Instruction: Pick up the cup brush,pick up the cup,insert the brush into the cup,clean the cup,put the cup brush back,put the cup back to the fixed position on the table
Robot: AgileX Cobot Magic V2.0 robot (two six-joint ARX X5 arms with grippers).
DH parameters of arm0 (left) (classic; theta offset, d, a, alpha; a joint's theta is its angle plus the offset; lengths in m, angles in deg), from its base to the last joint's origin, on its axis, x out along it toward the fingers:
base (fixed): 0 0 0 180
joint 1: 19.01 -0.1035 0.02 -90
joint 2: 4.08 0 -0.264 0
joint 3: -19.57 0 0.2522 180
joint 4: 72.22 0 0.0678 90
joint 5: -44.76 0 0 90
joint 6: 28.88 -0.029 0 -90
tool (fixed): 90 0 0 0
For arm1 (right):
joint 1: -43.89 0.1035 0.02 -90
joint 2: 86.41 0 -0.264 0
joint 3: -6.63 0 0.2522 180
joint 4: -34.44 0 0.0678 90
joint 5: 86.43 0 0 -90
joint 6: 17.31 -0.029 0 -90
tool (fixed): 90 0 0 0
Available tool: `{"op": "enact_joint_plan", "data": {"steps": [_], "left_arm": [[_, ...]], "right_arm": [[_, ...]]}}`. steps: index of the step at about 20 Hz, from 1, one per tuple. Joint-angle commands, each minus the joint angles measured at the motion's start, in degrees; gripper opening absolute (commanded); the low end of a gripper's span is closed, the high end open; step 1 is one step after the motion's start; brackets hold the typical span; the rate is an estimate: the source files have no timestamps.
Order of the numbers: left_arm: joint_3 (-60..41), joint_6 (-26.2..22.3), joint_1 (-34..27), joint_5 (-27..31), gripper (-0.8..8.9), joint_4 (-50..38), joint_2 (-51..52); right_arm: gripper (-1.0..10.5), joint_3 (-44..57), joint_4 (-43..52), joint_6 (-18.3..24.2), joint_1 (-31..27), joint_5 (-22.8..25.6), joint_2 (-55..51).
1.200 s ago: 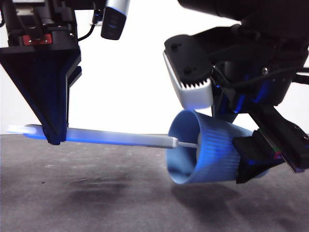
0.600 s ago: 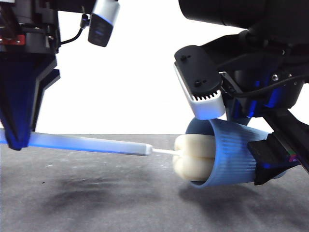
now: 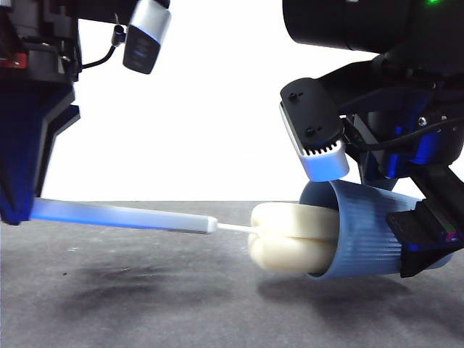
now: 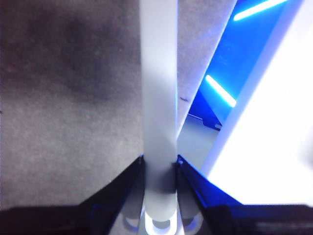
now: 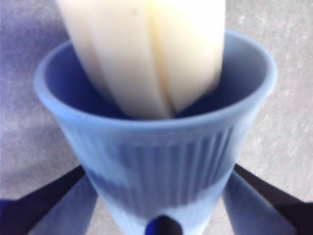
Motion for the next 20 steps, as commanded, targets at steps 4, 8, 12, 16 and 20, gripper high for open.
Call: {"op": "enact_joint_plan", "data": {"steps": [4,8,12,16,20], "left_arm": [[-0.3,0.6,-0.1,-1.5,-0.09,-4.0,0.1],[-0.3,0.7,0.6,-5.1,-0.09,-8.4,0.1],[-0.3,0.8,2.0,-6.3,-0.09,-11.0,-0.2],[-0.3,1.0,2.5,-6.0,-0.09,-11.3,-0.4],[-0.3,1.7,2.3,-4.9,-0.09,-10.3,-0.4]], "right_arm": [[-0.2,-0.3,2.6,-0.7,0.3,-0.3,0.2],[-0.2,-0.4,4.6,-0.1,2.0,-2.1,0.2],[-0.2,-0.6,7.5,-0.1,4.7,-3.5,0.2],[-0.2,-1.0,9.0,0.3,6.1,-3.7,0.2],[-0.2,-1.0,7.7,0.3,5.9,-2.5,0.2]]}}
